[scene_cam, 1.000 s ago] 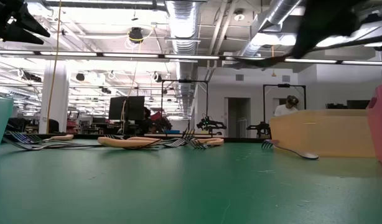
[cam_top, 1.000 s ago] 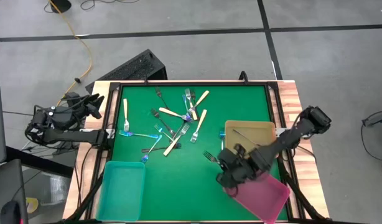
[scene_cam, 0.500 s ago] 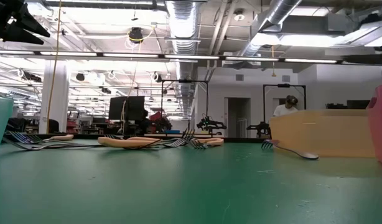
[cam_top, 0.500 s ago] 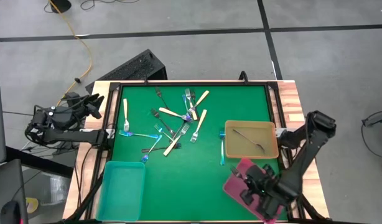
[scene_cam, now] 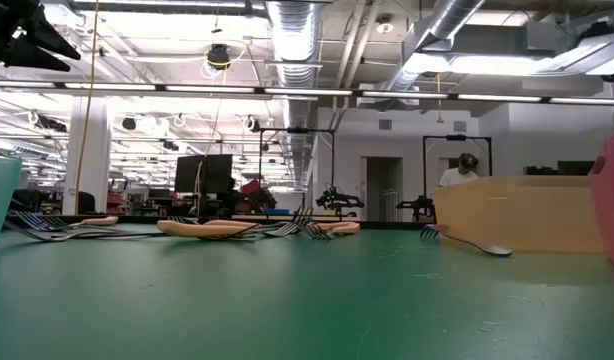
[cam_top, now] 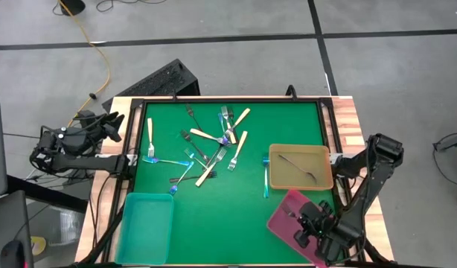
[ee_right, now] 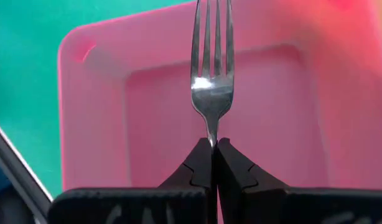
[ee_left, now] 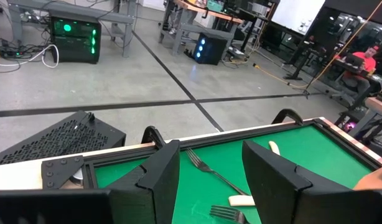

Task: Sort silverware by color (type)
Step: Put the black fork into the pink bin

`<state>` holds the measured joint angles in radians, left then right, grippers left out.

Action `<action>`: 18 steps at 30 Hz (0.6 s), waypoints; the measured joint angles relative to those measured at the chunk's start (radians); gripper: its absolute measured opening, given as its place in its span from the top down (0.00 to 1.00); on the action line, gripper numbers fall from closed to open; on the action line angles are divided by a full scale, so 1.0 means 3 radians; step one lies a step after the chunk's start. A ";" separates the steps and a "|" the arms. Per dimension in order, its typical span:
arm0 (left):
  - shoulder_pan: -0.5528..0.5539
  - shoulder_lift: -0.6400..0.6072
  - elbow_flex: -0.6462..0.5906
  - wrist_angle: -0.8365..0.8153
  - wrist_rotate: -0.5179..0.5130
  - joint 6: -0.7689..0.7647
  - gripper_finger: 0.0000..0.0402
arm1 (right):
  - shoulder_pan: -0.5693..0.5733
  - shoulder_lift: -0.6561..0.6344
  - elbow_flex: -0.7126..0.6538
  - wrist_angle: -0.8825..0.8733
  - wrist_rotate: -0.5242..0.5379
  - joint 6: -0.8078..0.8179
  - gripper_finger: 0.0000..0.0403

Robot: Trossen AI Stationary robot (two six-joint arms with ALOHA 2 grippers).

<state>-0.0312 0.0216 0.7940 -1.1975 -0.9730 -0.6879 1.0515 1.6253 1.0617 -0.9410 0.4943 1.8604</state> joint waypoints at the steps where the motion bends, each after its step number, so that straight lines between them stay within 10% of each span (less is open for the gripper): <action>1: -0.0001 0.0000 0.0000 0.0001 0.0000 0.0000 0.61 | 0.0000 0.0000 -0.0034 0.0030 -0.0020 0.0000 0.93; 18: -0.0001 0.0000 0.0001 0.0001 -0.0003 0.0000 0.61 | 0.0000 0.0000 -0.0377 0.0424 -0.0633 -0.0051 0.87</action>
<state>-0.0315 0.0216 0.7944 -1.1973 -0.9737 -0.6880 1.0515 1.6253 0.9487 -0.8139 0.3044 1.8450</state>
